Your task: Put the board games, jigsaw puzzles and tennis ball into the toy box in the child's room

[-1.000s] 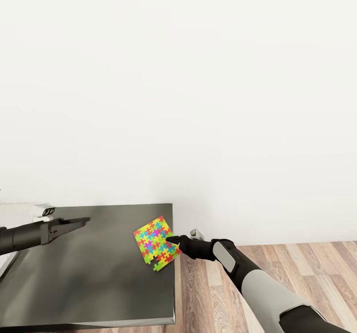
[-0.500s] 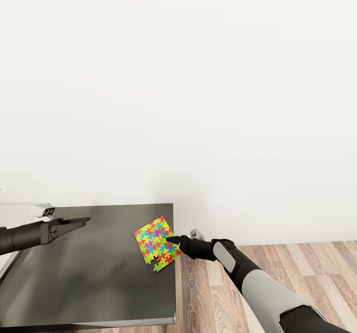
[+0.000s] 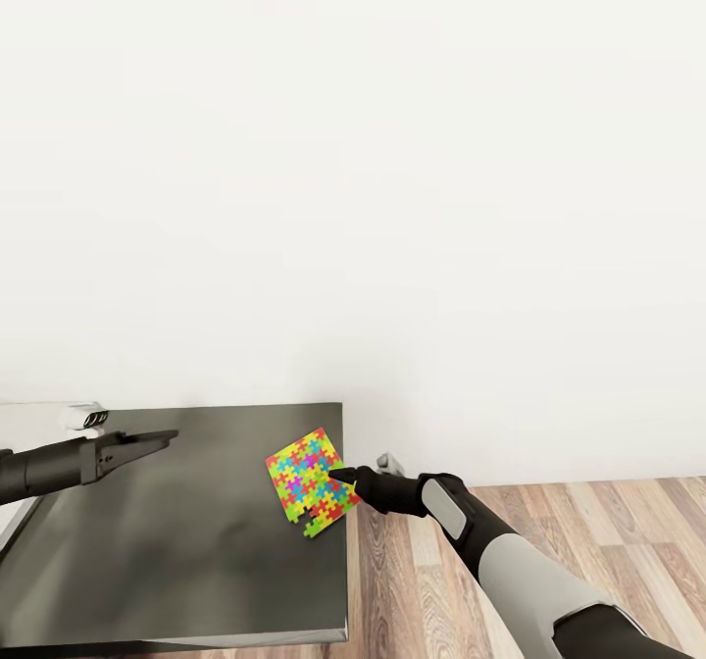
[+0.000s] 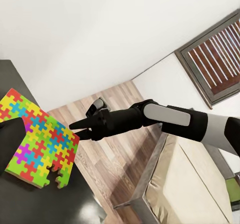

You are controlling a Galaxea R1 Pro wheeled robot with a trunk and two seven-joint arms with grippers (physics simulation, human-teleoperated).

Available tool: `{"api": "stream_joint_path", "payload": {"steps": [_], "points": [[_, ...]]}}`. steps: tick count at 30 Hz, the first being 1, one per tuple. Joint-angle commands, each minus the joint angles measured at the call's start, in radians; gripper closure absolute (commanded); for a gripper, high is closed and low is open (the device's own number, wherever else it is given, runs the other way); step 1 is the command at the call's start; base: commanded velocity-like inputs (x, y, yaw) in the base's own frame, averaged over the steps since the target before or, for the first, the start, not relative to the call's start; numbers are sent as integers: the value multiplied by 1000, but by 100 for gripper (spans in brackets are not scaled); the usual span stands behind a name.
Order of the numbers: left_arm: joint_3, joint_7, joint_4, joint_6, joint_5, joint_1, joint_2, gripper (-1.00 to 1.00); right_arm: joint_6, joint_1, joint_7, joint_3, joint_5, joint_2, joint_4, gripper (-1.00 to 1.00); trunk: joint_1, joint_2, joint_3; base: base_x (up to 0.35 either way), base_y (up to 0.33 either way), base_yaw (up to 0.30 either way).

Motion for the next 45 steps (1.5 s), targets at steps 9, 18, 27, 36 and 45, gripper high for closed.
{"api": "stream_joint_path", "payload": {"steps": [9,18,27,36,45], "points": [[1,-4,0,12,-1,0,0,-100,4,-1,8,3,-4,-2,0,100,-15,27,11,0,0,0],[0,-4,0,30,-1,0,0,-100,4,-1,89,5,-1,-4,0,100,-50,90,40,0,0,0],[1,-4,0,35,-1,0,0,-100,0,3,96,5,0,-4,-5,100,-84,153,68,0,0,0],[1,-4,0,35,-2,0,0,-100,-6,7,96,1,-2,-3,-6,100,-119,216,96,0,0,0],[0,-4,0,36,-2,0,0,-100,-7,7,94,-6,-2,-2,-15,100,-153,279,124,0,0,0]]}}
